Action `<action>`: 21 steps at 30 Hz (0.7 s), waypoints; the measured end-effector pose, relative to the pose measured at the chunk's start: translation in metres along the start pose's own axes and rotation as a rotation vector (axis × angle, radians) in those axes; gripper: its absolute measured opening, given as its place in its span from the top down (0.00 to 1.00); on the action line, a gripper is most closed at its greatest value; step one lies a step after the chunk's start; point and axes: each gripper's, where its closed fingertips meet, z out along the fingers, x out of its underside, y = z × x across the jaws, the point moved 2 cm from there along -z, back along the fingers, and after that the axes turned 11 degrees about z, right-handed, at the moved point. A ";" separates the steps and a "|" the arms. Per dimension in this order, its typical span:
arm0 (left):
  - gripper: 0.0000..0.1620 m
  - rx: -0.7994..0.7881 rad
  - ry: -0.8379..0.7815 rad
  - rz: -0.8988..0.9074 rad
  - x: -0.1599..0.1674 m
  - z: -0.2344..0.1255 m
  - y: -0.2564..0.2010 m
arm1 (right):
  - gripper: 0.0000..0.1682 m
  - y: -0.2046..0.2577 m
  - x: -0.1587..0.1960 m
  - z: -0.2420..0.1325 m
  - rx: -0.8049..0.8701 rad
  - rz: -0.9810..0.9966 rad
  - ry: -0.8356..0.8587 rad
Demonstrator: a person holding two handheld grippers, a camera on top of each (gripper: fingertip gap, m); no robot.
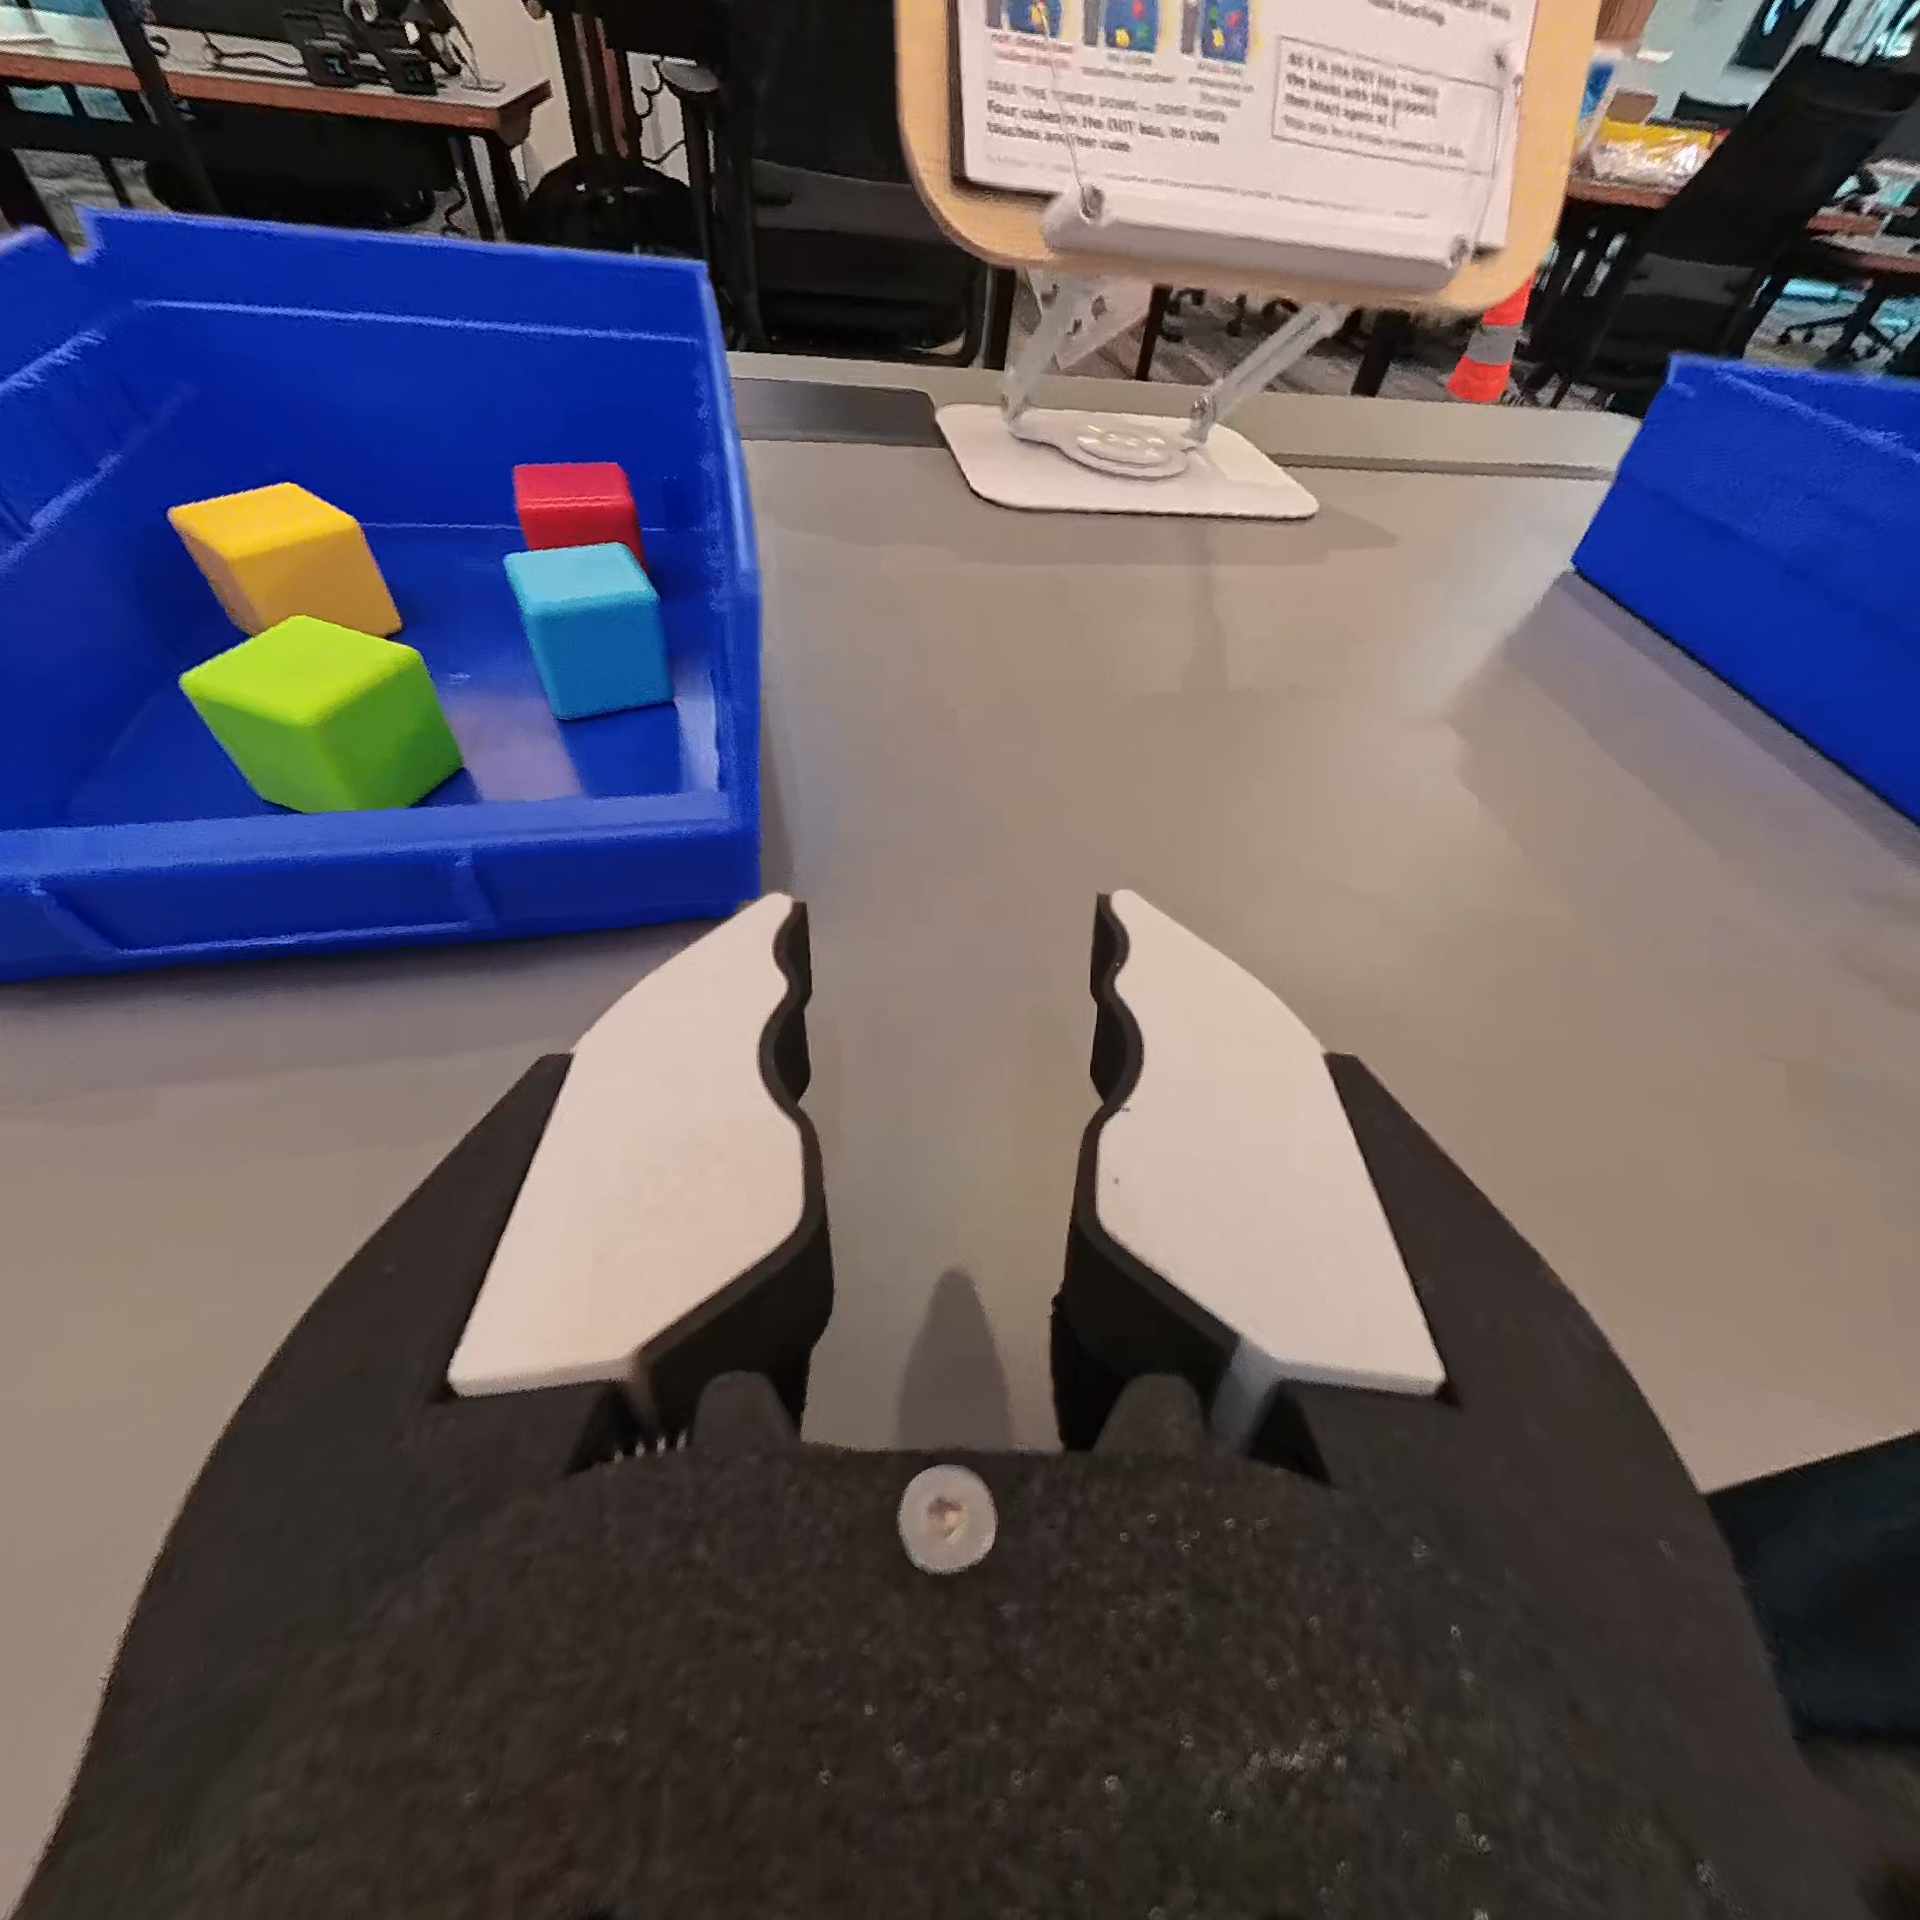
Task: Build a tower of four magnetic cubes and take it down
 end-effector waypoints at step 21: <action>0.66 0.240 0.872 0.354 0.004 0.098 0.182 | 0.72 -0.001 -0.005 -0.001 -0.054 0.028 -0.009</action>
